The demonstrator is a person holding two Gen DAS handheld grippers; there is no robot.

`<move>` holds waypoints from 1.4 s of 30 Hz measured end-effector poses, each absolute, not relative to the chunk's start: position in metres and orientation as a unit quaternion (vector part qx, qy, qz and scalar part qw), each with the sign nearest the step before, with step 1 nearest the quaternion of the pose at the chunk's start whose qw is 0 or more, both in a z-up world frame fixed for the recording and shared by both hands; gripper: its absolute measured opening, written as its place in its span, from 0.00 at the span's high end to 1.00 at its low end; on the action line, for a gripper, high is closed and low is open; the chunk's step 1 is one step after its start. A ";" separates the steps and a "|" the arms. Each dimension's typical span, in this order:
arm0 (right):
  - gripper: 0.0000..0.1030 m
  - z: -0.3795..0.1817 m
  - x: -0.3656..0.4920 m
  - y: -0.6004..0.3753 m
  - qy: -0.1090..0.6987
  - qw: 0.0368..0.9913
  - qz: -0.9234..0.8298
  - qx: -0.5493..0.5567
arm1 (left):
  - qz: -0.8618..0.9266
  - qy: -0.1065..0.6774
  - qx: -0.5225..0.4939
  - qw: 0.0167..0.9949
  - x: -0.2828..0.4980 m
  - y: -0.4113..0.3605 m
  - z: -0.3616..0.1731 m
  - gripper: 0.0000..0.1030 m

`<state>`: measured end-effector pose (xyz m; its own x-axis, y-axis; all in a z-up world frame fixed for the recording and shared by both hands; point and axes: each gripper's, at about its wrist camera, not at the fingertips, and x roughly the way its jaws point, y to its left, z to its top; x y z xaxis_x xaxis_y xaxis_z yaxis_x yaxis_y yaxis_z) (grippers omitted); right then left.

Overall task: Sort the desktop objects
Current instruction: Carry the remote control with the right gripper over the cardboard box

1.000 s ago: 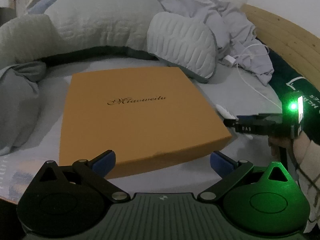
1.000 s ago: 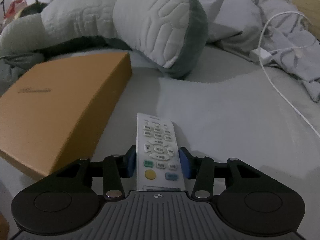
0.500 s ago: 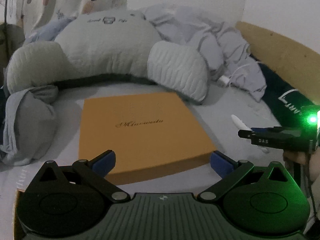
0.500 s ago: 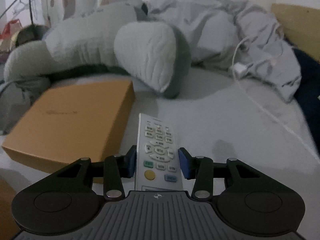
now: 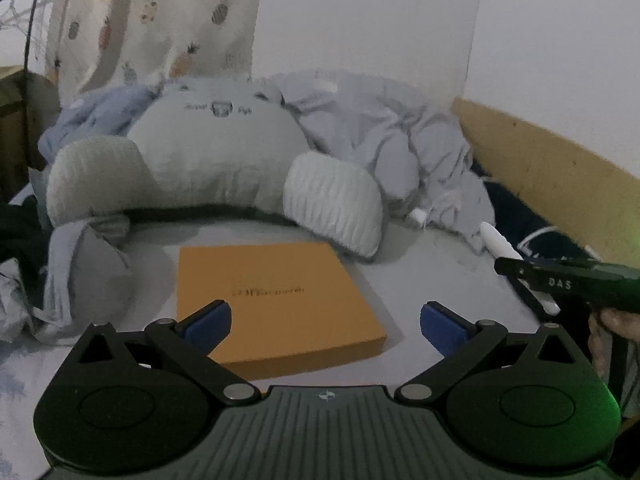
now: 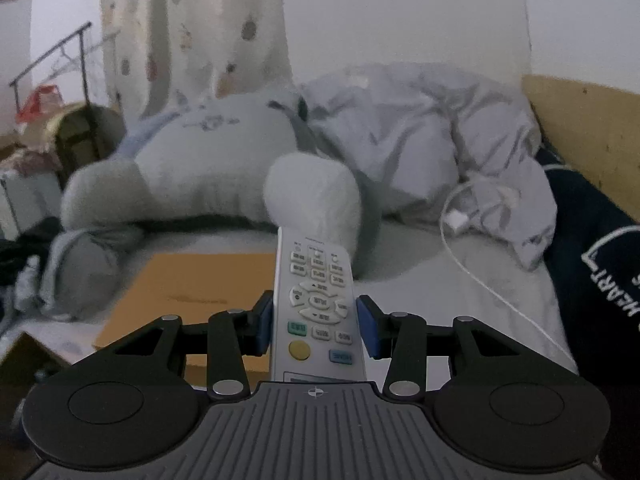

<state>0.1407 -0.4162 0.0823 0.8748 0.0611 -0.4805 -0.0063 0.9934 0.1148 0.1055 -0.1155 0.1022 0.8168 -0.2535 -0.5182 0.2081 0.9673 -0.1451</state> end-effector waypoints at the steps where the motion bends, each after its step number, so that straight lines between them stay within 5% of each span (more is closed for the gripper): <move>1: 0.55 0.092 0.134 -0.413 0.245 0.968 0.021 0.054 | -0.121 0.273 -0.042 0.954 0.102 -0.114 0.108 0.00; 11: 0.54 0.173 0.068 -0.383 0.201 0.974 0.073 0.071 | -0.126 0.218 -0.057 0.966 0.054 -0.098 0.157 0.00; 23: 0.54 0.179 0.030 -0.316 0.216 0.966 0.117 0.073 | -0.093 0.202 -0.086 0.971 0.002 -0.040 0.170 0.00; 42: 0.54 0.085 0.048 -0.191 0.336 0.933 0.120 0.046 | -0.019 0.283 -0.075 0.956 0.002 0.023 0.063 0.00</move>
